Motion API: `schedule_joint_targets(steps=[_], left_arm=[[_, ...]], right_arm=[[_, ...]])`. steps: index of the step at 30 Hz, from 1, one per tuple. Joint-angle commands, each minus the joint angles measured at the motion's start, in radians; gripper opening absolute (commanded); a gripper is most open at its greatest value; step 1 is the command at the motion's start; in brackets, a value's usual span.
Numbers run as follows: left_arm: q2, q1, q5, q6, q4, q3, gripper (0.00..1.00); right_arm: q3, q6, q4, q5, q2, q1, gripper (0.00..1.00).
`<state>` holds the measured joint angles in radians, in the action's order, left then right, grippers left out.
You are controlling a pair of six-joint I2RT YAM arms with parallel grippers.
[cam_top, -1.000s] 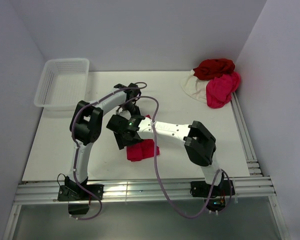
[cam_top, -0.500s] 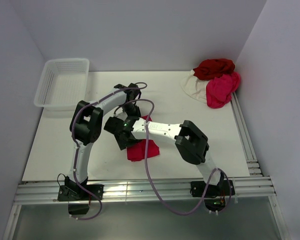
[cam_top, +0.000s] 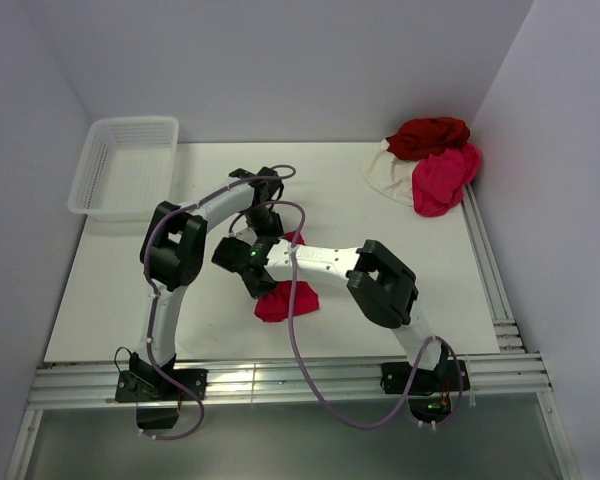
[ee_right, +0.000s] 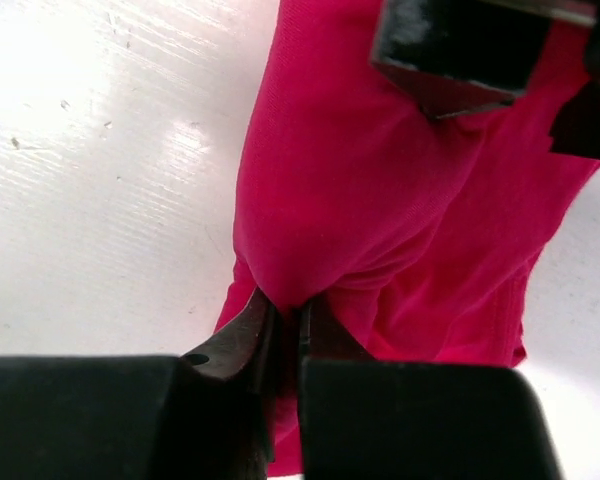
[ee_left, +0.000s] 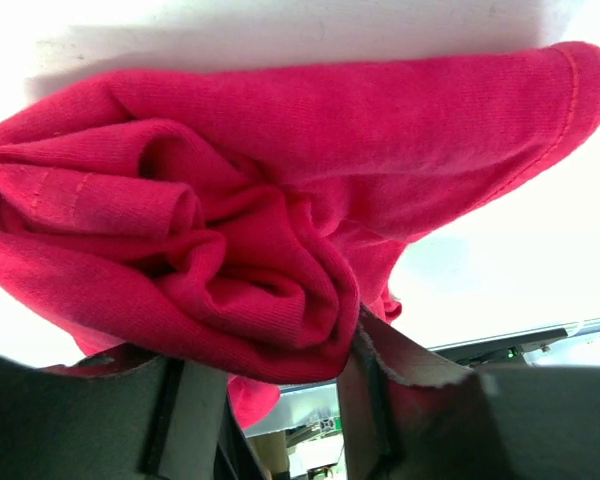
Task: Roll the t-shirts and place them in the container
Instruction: Roll the tshirt
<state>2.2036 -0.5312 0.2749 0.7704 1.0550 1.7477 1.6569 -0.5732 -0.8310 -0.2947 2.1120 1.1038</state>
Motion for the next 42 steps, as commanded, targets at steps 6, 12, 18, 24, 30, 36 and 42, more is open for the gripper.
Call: schedule_joint_targets(steps=[6,12,18,24,30,36,42], left_arm=[[-0.001,-0.024,-0.017,-0.029,-0.026,0.002,0.61],[-0.037,0.005,0.024,-0.033,0.029,0.105,0.70],[-0.110,0.056,0.067,-0.036,0.028,0.099,0.73],[-0.171,0.097,0.076,-0.045,0.034,0.085,0.74],[-0.226,0.122,0.092,-0.056,0.033,0.065,0.74],[-0.290,0.128,0.064,-0.082,0.048,0.001,0.72],[-0.378,0.129,-0.006,-0.094,-0.029,-0.232,0.66]], right_arm=[[-0.299,0.003,0.277,0.144,-0.219,-0.079,0.00],[-0.538,-0.020,0.521,0.356,-0.359,-0.163,0.00],[-0.709,-0.039,0.754,0.593,-0.428,-0.252,0.00],[-0.766,-0.039,0.857,0.726,-0.417,-0.311,0.00],[-0.755,-0.022,0.848,0.775,-0.369,-0.337,0.00],[-0.766,-0.019,0.859,0.792,-0.380,-0.337,0.00],[-0.773,-0.028,0.892,0.835,-0.365,-0.351,0.00]])
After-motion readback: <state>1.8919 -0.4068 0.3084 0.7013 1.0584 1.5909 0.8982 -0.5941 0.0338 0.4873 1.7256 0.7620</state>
